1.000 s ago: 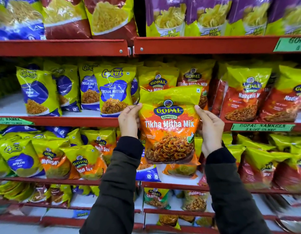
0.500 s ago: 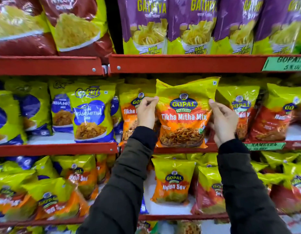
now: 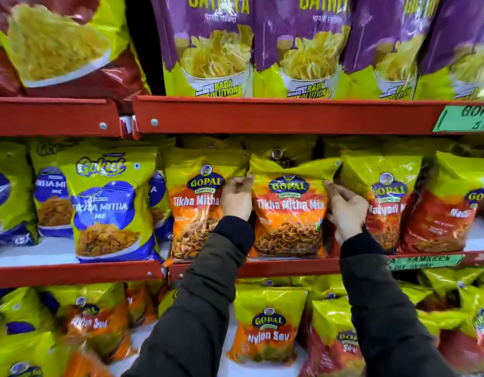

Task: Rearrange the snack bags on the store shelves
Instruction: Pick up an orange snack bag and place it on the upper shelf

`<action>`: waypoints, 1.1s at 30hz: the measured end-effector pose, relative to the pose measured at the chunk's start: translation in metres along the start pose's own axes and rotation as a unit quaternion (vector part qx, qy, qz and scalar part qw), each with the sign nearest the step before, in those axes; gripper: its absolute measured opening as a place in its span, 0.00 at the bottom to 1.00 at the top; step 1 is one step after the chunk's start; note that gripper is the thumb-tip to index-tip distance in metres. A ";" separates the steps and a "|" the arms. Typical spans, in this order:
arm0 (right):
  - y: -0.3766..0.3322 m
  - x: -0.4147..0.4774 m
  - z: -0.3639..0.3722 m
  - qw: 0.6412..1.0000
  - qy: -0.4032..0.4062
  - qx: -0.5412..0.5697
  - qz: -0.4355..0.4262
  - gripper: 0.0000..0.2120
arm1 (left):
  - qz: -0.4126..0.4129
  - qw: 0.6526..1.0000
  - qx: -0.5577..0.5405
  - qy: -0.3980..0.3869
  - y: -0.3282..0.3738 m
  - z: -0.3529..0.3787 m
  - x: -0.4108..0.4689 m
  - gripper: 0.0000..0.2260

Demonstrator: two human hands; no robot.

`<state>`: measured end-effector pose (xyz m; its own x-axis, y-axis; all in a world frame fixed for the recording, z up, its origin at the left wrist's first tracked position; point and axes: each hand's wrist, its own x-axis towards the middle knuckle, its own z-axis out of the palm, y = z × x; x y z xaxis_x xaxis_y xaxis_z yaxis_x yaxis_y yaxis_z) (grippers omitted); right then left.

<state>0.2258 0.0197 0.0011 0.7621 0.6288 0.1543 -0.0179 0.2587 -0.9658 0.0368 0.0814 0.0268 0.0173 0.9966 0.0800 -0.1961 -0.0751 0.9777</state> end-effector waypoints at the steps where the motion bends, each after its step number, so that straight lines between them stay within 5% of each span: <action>1: -0.002 -0.001 0.002 1.000 0.004 -0.011 -0.013 0.06 | 0.023 1.000 0.017 0.000 0.000 0.001 0.000 0.08; 3: -0.006 -0.008 0.006 0.999 0.015 -0.029 -0.044 0.13 | 0.067 0.996 0.052 -0.011 0.004 0.001 -0.006 0.04; 5: -0.008 -0.021 0.005 0.996 0.027 -0.032 -0.077 0.18 | 0.106 0.991 0.072 -0.025 0.004 -0.005 -0.013 0.14; 8: -0.007 -0.055 0.001 0.989 0.047 -0.048 -0.132 0.21 | 0.178 0.982 0.064 -0.017 0.003 -0.026 -0.037 0.16; 13: 0.014 -0.121 0.000 0.971 0.055 -0.082 -0.217 0.15 | 0.236 0.970 0.061 0.013 -0.014 -0.069 -0.080 0.10; 17: 0.042 -0.176 0.010 0.976 -0.011 -0.078 -0.201 0.11 | 0.226 0.970 0.077 0.034 -0.041 -0.109 -0.107 0.08; 26: 0.147 -0.251 0.039 0.972 -0.194 -0.133 -0.016 0.06 | 0.087 0.979 0.169 0.069 -0.130 -0.210 -0.122 0.14; 33: 0.236 -0.240 0.078 0.905 -0.285 -0.205 0.240 0.15 | -0.259 0.952 0.133 0.089 -0.211 -0.253 -0.073 0.18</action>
<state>-0.0119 -0.0131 -0.2479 0.2705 0.9027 -0.3345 0.0722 -0.3655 -0.9280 -0.1711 0.0327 -0.2342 -0.1277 0.8898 -0.4382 0.0488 0.4469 0.8932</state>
